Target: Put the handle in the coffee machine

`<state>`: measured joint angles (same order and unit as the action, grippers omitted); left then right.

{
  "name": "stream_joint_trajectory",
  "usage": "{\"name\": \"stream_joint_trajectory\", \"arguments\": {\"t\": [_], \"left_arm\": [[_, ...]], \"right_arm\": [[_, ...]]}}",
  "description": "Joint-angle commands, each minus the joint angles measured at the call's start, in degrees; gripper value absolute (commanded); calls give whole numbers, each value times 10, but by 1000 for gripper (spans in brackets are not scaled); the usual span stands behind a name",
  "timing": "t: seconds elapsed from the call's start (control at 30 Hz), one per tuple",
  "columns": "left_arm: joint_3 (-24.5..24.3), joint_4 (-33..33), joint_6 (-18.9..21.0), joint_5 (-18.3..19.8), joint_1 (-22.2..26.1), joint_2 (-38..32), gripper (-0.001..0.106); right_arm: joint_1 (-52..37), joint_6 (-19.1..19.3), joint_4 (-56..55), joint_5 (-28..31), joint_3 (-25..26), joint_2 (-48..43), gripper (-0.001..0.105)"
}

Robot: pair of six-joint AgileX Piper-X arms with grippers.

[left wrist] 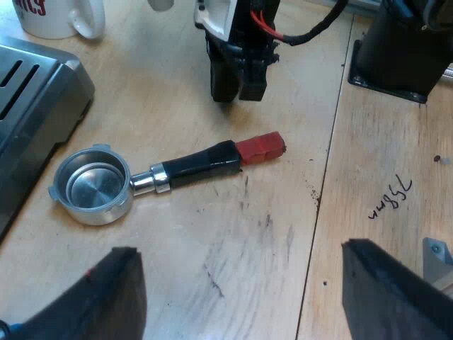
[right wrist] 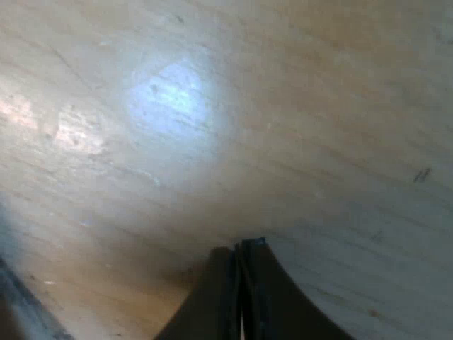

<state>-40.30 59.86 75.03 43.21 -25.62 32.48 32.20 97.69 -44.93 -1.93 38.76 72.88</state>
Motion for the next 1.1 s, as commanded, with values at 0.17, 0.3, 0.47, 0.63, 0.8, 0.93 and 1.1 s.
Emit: {"name": "stream_joint_trajectory", "arguments": {"t": [0.17,0.3,0.47,0.63,0.8,0.93,1.1], "left_arm": [[-2,-6,-5,8,-2,0,61],[-2,-6,-5,8,-2,0,61],[-2,-6,-5,8,-2,0,61],[-2,-6,-5,8,-2,0,61],[-2,-6,-5,8,-2,0,61],[-2,-6,-5,8,-2,0,61],[-2,-6,-5,8,-2,0,61]], "right_arm": [[2,-5,-5,-74,-2,11,0],[5,-52,-5,-74,-2,12,0],[48,-54,7,-70,-2,12,0],[120,-63,46,-37,-2,12,0],[175,-98,83,-30,-2,13,0],[211,-133,100,-30,-2,14,0],[247,-162,113,-30,-2,34,0]]}}
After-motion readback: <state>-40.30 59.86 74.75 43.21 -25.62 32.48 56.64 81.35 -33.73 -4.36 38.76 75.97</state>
